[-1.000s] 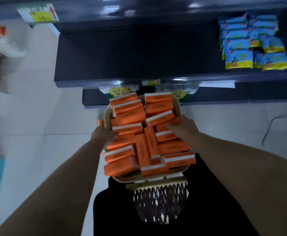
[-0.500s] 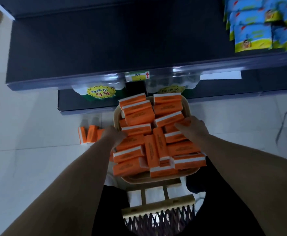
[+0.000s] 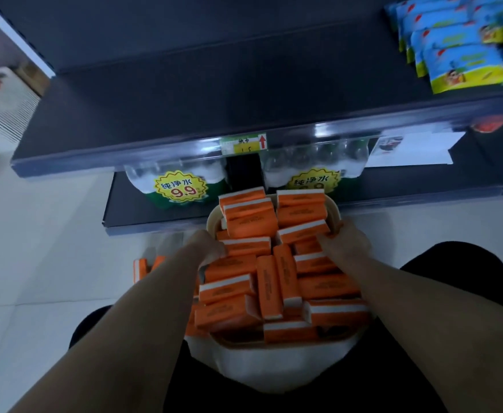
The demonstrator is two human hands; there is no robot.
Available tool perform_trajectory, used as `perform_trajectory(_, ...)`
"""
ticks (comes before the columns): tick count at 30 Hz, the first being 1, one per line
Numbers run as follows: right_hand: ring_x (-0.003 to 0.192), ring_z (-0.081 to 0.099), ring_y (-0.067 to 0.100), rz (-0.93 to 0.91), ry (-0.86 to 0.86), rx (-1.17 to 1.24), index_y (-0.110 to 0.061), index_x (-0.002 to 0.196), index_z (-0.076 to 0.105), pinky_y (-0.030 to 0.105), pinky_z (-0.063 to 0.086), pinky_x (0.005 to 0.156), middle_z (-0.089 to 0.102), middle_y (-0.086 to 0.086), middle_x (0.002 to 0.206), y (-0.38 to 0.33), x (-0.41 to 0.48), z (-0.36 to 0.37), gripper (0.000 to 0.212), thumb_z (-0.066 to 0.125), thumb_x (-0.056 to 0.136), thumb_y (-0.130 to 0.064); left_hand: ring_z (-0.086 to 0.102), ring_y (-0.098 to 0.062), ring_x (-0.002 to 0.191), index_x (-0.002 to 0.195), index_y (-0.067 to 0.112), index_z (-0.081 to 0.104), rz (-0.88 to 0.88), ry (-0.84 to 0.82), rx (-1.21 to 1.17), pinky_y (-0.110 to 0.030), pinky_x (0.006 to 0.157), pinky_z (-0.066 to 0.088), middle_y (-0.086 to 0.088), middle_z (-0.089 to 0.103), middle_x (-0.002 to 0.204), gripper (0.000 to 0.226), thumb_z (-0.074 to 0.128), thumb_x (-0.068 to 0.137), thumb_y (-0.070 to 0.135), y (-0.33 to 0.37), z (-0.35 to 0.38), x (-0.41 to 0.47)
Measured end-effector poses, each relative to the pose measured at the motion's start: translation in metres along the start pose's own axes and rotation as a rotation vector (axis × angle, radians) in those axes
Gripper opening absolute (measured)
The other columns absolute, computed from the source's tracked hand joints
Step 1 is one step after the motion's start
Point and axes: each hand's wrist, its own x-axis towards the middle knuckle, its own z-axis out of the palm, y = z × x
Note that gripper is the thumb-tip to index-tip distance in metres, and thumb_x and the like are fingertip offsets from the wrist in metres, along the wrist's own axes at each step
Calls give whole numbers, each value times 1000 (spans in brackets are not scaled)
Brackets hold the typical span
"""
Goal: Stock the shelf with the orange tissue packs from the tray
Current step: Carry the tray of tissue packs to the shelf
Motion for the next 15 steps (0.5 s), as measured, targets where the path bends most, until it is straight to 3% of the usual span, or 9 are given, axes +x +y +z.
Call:
perform_trajectory(3, 90, 59, 28, -24, 11, 45, -17, 119, 49, 34, 45, 73, 62, 8, 105, 5, 3, 0, 59, 56, 78, -58, 63, -28, 78, 108, 4, 51, 23, 42, -9, -33, 53, 47, -14, 64, 95, 31, 66, 86, 21, -6, 11, 2)
perform_trajectory(8, 89, 62, 24, -135, -153, -131, -28, 106, 61, 43, 52, 87, 65, 4, 99, 21, -8, -13, 58, 57, 63, -67, 62, -33, 105, 118, 2, 54, 69, 155, -27, -41, 90, 52, -19, 62, 115, 36, 61, 89, 23, -16, 30, -13)
perform_trajectory(11, 85, 60, 22, -160, -136, -322, -26, 98, 60, 41, 52, 86, 64, 5, 100, 26, -20, -28, 42, 56, 73, -59, 59, -33, 109, 117, -3, 56, 119, 239, -5, -36, 85, 48, -19, 61, 118, 32, 53, 93, 17, -14, 33, -28)
perform_trajectory(15, 116, 46, 32, -320, 3, -422, -20, 129, 46, 47, 43, 94, 49, 12, 125, 26, -46, -37, 52, 55, 83, -44, 57, -35, 115, 126, -6, 54, 281, 276, -73, -32, 83, 45, -20, 59, 125, 35, 52, 93, 5, -4, 31, -57)
